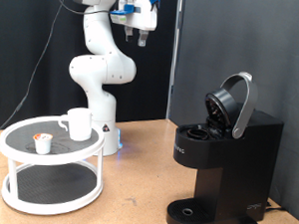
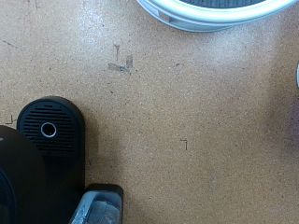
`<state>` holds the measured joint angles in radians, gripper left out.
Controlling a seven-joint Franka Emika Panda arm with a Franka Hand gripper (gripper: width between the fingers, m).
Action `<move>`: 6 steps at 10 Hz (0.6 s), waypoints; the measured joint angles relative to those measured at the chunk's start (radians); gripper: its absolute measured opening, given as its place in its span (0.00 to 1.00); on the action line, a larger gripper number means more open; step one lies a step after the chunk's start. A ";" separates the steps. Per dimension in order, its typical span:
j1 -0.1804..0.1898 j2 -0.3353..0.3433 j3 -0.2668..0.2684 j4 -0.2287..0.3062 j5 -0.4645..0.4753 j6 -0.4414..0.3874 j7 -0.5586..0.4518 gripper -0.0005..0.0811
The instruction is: Make a cup of coffee with the keurig machine
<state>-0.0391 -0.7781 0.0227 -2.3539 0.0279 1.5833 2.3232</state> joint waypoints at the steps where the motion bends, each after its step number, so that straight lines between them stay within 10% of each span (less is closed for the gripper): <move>1: -0.001 0.000 -0.005 0.000 0.000 0.000 -0.007 0.91; 6: -0.047 0.011 -0.143 0.003 -0.064 0.001 -0.140 0.91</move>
<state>-0.0864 -0.7671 -0.1200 -2.3511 -0.0357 1.5841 2.1828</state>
